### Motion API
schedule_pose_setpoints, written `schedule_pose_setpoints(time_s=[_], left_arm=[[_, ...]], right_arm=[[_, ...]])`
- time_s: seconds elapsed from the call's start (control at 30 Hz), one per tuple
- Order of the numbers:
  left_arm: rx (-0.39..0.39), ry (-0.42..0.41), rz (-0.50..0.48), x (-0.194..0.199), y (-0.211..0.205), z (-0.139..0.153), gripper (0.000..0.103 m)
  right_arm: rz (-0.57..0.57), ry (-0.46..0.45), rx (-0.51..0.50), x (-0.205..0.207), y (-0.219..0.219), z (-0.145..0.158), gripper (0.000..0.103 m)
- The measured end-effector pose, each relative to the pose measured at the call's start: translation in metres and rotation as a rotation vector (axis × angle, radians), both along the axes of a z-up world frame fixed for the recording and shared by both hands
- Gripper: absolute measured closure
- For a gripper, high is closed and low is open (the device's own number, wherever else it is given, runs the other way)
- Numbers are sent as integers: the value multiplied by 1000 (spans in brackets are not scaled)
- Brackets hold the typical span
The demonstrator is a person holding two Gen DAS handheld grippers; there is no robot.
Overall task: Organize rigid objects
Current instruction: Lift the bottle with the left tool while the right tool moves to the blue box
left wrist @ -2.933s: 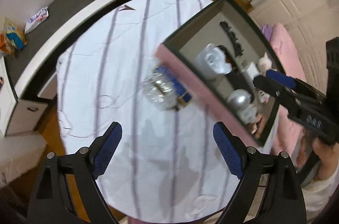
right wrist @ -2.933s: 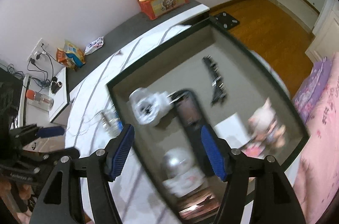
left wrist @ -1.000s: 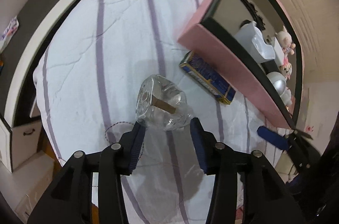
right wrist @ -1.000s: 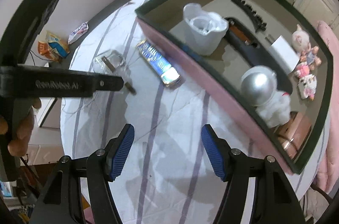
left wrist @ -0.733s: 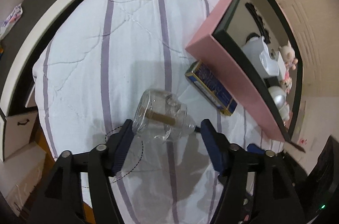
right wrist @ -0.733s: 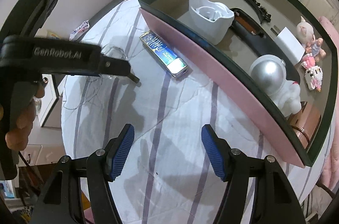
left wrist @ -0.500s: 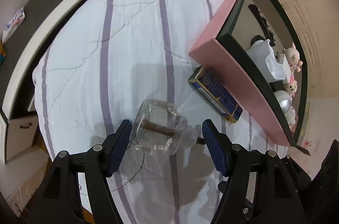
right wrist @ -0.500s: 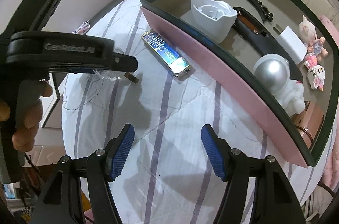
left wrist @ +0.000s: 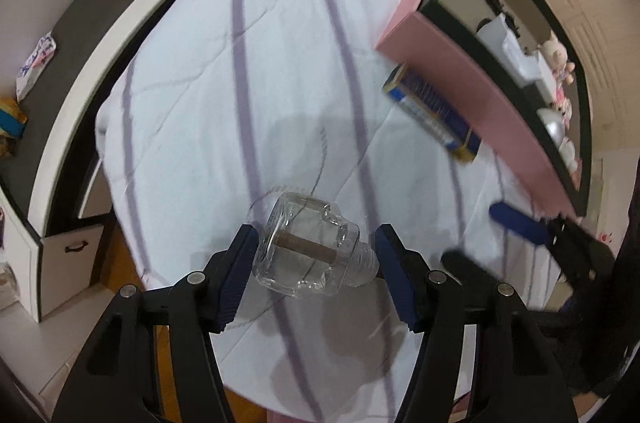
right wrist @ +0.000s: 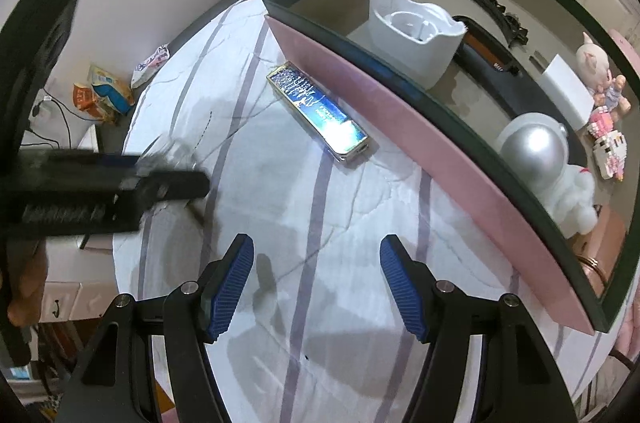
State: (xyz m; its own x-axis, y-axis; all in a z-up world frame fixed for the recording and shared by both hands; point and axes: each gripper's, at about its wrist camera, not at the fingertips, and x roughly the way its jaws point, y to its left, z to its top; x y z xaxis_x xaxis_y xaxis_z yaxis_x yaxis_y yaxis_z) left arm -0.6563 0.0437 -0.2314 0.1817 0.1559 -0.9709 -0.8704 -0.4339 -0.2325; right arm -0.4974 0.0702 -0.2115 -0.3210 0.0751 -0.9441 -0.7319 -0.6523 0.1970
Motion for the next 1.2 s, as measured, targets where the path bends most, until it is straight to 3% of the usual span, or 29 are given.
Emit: schedule_pose_setpoints(time_s=[0.2, 0.43, 0.5, 1.1, 1.2], left_arm=[[8, -8, -2, 3, -12, 1, 41], [18, -15, -42, 6, -35, -1, 42], [21, -21, -42, -10, -37, -2, 42], [37, -17, -50, -4, -44, -5, 41], [38, -18, -45, -4, -50, -8, 41]], right_arm=[[16, 12, 21, -14, 8, -8, 35], [47, 35, 113, -23, 9, -10, 36], [72, 33, 146, -27, 7, -10, 36], [212, -43, 359, -33, 0, -2, 33], [228, -23, 345, -31, 0, -1, 32]])
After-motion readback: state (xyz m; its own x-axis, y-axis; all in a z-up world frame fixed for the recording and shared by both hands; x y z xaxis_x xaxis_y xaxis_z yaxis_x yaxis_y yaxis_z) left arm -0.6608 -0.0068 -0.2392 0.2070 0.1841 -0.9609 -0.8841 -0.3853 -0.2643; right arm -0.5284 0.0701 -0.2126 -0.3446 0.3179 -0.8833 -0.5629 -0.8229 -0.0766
